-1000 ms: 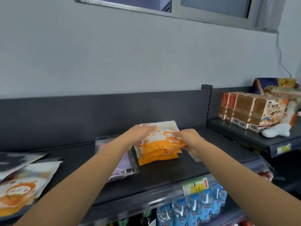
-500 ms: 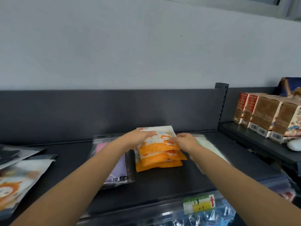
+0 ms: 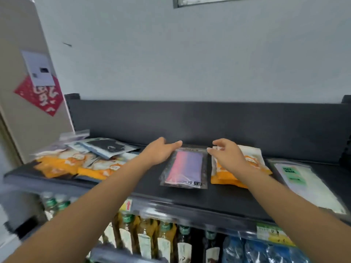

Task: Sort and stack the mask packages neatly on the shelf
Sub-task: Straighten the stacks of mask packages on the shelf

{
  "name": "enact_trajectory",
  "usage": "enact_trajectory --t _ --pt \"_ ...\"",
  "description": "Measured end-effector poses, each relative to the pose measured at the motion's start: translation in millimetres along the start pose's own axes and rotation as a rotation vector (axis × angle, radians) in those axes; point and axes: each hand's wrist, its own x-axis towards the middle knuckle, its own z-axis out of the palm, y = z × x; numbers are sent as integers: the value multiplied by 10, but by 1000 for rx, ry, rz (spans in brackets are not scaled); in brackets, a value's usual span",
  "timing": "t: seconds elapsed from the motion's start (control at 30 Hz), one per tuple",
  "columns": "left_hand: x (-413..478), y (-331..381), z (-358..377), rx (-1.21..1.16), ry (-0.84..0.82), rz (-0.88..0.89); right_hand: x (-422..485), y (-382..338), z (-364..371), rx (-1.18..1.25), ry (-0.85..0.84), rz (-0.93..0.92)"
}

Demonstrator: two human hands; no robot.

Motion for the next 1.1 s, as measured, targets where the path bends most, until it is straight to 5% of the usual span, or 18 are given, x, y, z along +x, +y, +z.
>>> enact_trajectory --t 0.23,0.53,0.83,1.1 --pt "-112 -857 -951 128 111 -128 -66 -519 889 242 -166 70" --pt "502 -2090 -1992 67 98 -146 161 -1295 2152 535 -314 398" --pt "1237 -2503 -2069 53 -53 -153 470 -1591 3116 709 -171 639" --pt "1526 -2495 -2060 -107 -142 -209 571 -1548 3239 439 -108 558"
